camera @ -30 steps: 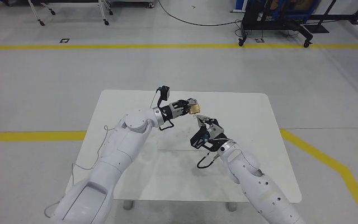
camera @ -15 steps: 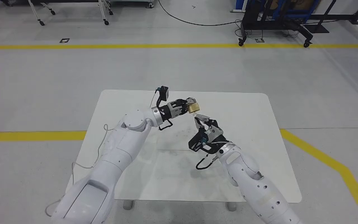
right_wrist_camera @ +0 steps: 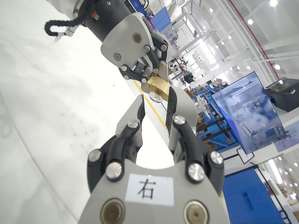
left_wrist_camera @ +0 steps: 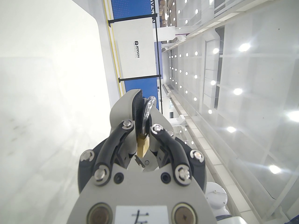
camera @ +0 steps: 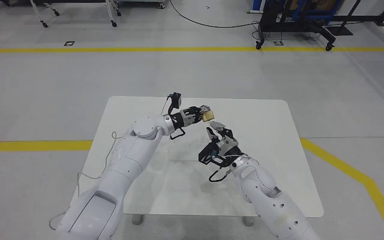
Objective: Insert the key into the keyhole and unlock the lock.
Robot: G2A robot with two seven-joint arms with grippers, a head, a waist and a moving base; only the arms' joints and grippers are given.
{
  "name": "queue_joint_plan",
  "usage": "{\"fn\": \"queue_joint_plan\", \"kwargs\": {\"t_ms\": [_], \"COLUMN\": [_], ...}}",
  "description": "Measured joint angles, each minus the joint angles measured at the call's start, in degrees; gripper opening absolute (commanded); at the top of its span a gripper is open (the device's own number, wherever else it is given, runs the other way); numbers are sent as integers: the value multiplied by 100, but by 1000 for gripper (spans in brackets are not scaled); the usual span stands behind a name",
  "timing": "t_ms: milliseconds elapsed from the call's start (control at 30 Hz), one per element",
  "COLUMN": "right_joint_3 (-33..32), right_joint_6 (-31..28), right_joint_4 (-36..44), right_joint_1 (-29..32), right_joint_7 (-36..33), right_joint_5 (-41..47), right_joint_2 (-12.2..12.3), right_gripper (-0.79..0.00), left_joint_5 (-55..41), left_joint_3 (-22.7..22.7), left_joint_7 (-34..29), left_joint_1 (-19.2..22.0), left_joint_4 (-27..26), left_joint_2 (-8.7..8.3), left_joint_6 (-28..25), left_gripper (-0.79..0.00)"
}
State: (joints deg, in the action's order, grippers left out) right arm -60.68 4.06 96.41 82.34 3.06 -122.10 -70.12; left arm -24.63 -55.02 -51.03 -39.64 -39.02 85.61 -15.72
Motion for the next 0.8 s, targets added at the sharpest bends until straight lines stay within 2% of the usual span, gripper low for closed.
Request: {"fn": "queue_joint_plan", "kwargs": {"t_ms": [100,167,200,533,800], "right_joint_3": [45,87,104,61,-390], "right_joint_6": [43,69,76,20,-548], "right_joint_4": [-14,-22,-26,-81,-52], "right_joint_1": [-37,-62,-71,-118,-23], "right_joint_7": [-144,-260,-300,-414,132], "right_joint_5": [-88,-184,-215,116,1695], "right_joint_2": [-24,-41,-48,-110,-115], "right_gripper": [-613,-763,-785,-785,-785], "left_joint_5": [40,64,70,164,261], "left_joint_3": [14,22,24,46,23], "left_joint_7": [3,-17,-25,-103,-134], "left_joint_1": [8,18,22,60,53], "left_joint_4": [9,18,23,67,34], "left_joint_2": [9,15,17,41,41], "left_joint_6": [5,13,14,-74,-415], "left_gripper": [-785,-785,-785,-785,-785]}}
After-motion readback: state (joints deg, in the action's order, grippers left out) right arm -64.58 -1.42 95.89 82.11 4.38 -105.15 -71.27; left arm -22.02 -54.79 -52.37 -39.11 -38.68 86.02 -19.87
